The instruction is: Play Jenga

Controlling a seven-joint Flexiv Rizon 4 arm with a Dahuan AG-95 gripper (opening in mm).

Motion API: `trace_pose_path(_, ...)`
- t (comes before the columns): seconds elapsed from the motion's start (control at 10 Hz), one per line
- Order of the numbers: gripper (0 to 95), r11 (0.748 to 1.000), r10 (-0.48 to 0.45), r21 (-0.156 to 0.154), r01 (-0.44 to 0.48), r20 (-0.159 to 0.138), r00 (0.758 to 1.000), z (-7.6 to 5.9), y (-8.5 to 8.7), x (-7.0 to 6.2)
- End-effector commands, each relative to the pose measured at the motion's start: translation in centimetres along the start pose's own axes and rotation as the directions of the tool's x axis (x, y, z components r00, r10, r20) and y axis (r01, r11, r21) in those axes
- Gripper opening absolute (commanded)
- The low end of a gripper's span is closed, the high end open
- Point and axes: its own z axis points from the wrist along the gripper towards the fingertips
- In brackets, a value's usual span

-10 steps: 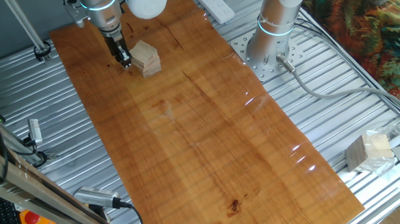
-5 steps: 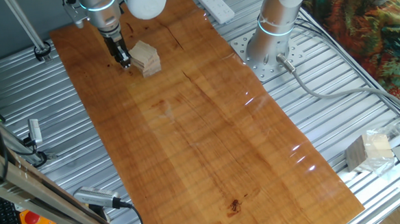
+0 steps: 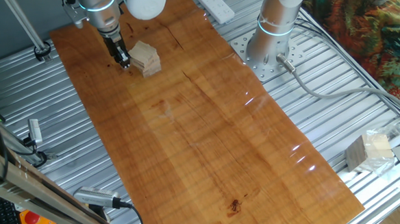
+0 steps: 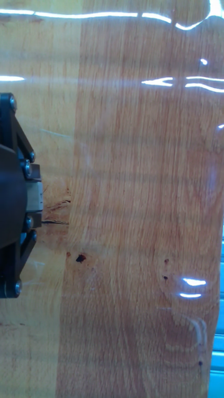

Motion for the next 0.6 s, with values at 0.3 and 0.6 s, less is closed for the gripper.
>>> trace_pose_path(0.3,0.0,1.0,0.001,0.001,-0.001,-0.001,1.0,0.05,0.01,-0.25)
trace_pose_path(0.6,0.0,1.0,0.001,0.001,-0.001,-0.001,1.0,0.02,0.02,-0.44)
